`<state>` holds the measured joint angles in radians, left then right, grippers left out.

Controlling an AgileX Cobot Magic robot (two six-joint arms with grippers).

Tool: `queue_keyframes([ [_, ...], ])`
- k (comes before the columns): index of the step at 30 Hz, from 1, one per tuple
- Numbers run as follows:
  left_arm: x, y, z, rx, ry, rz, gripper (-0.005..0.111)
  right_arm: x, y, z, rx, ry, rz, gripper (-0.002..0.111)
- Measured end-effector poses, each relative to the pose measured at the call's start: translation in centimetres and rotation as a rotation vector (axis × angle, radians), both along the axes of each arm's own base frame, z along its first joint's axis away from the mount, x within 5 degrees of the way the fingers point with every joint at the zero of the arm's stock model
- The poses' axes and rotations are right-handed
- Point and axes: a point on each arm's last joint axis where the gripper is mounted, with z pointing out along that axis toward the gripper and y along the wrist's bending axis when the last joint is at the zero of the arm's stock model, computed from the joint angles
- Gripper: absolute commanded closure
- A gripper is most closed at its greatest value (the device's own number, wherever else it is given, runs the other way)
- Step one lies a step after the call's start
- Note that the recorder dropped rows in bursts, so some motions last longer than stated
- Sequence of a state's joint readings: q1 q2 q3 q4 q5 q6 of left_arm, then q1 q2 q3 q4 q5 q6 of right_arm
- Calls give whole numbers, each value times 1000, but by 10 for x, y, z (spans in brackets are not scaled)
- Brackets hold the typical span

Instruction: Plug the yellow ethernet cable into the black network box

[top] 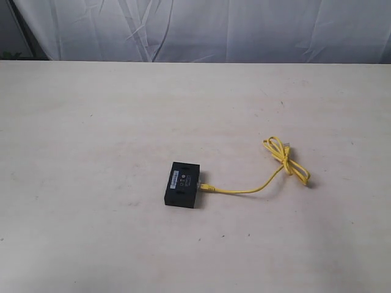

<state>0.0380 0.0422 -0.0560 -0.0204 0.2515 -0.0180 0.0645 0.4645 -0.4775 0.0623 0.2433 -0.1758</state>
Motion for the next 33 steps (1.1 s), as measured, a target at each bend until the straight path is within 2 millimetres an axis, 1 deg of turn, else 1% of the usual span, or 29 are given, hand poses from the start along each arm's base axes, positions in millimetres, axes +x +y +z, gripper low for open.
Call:
queue_keyframes([
  [1, 0, 0, -10, -1, 17, 0, 107, 0, 0, 0, 0, 0, 0, 108],
  [3, -1, 0, -16, -1, 25, 0, 107, 0, 0, 0, 0, 0, 0, 108],
  [25, -1, 0, -15, 0, 8, 0, 107, 0, 0, 0, 0, 0, 0, 108],
  [29, -1, 0, -15, 0, 8, 0, 107, 0, -1, 2, -59, -30, -3, 108],
  [33, -1, 0, -15, 0, 8, 0, 107, 1, -1, 4, -64, -50, -4, 108],
])
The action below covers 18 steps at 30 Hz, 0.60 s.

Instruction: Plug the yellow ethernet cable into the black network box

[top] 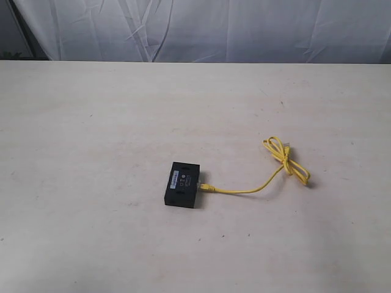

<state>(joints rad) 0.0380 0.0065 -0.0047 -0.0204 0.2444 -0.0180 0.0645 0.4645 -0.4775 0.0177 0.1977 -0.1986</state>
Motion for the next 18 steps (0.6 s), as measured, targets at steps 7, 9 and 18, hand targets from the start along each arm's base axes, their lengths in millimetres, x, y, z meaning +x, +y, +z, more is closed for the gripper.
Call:
queue_keyframes([
  [7, 0, 0, 0, 0, 0, 0, 107, -11, -1, -6, 54, -24, -13, 108],
  [9, 0, 0, 0, 0, 0, 0, 107, -20, -2, -15, 83, -36, -17, 108],
  [18, 0, 0, 0, 0, 0, 0, 107, -44, -4, -77, 173, 78, -41, 108],
])
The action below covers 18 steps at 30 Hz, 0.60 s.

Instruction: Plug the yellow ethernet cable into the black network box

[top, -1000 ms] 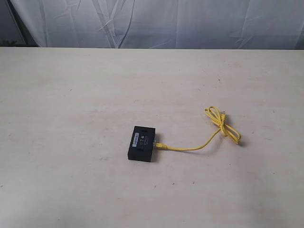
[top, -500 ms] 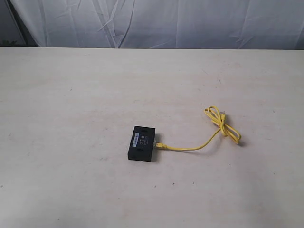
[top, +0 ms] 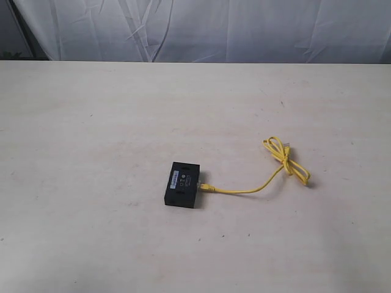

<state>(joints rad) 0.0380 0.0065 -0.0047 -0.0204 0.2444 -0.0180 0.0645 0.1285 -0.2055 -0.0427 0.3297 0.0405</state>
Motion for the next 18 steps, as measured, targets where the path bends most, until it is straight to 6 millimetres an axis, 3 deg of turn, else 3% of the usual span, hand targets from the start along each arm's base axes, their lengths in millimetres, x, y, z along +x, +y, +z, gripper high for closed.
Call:
queue_keyframes([
  [12, 0, 0, 0, 0, 0, 0, 107, -5, 1, -48, 42, 37, 3, 108],
  [18, 0, 0, 1, 0, -9, 0, 107, -4, 1, -58, 62, 54, 4, 108],
])
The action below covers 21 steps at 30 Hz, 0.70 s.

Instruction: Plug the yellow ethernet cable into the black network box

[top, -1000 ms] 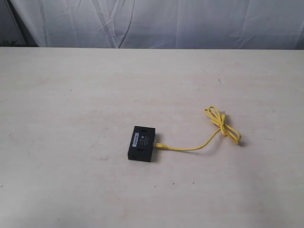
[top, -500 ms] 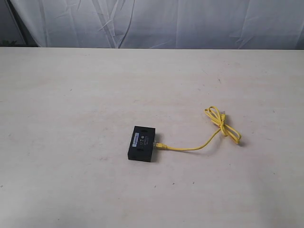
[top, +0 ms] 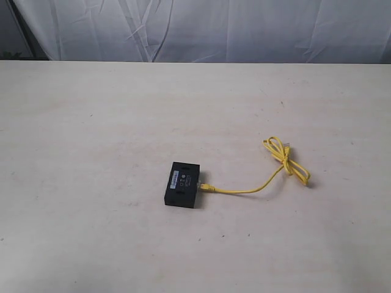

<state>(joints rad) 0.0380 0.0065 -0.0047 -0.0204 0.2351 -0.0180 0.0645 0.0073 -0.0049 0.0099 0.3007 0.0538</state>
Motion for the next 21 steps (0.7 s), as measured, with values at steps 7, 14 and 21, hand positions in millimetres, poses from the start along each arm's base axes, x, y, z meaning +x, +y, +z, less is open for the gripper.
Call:
queue_keyframes([
  [7, 0, 0, 0, 0, -2, 0, 107, 0, 0, 0, 0, -2, 0, 108],
  [14, 0, 0, 0, 0, -2, 0, 107, 0, 0, -1, -1, 9, 0, 108],
  [21, 0, 0, 0, 0, -2, 0, 107, 0, 0, -1, -1, 9, 0, 108],
])
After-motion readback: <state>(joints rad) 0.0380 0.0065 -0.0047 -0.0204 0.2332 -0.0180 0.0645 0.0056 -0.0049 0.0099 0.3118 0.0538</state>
